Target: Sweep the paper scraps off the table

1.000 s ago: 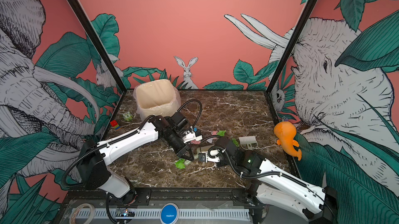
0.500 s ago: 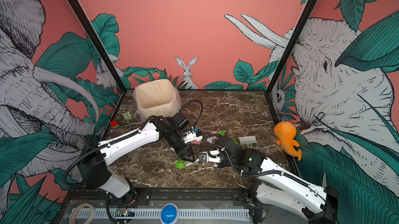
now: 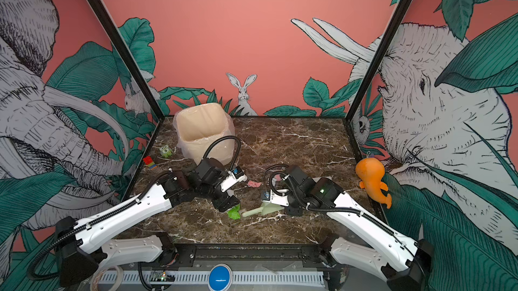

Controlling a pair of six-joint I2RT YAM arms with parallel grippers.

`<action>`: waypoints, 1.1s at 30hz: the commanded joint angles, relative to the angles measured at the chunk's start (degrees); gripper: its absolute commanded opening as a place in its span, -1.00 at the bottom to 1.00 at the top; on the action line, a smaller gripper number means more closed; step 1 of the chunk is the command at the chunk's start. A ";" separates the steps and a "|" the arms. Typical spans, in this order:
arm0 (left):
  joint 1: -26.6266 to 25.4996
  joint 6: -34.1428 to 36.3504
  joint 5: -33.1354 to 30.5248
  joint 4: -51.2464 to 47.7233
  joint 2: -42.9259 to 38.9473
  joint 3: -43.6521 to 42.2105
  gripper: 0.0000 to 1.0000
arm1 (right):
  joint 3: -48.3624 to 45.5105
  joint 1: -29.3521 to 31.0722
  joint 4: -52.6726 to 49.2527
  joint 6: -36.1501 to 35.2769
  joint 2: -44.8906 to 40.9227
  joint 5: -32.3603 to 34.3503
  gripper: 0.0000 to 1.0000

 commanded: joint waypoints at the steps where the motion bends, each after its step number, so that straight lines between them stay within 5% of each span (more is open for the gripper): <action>1: -3.46 5.07 -4.87 4.37 -1.62 -0.94 0.57 | 2.40 -1.27 -6.65 0.36 3.49 -7.13 -1.00; 11: -4.29 6.42 -11.40 5.76 -7.30 -4.64 0.49 | 3.83 -2.36 -10.97 1.97 14.41 -11.06 -1.00; 25: -4.47 5.45 -9.44 5.88 -7.11 -4.86 0.45 | 9.71 -2.34 -11.56 7.37 34.33 -7.38 -0.98; 33: -4.83 5.18 -9.30 5.28 -7.37 -4.83 0.45 | 9.88 -2.84 -8.30 9.99 35.21 -2.37 -0.05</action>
